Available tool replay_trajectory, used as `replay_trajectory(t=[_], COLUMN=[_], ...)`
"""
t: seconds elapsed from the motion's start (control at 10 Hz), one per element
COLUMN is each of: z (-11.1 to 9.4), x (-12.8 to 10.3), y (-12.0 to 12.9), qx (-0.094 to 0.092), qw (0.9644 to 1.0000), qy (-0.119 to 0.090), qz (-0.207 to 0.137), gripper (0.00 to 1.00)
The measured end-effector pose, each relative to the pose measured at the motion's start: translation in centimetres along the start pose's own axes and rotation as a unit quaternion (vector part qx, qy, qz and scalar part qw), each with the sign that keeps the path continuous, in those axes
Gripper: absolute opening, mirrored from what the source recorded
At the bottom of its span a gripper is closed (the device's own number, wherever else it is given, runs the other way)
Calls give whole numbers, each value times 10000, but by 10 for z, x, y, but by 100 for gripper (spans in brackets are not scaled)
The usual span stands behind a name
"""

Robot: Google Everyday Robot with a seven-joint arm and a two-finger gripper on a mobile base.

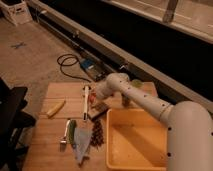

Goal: Place apple in table surface

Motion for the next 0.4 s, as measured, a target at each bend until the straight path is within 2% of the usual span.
replay_trajectory(t=[0.4], z=[-1], x=[1], y=[0], qx=[6], qw=[10000], qy=[4], qz=[12], gripper=[72])
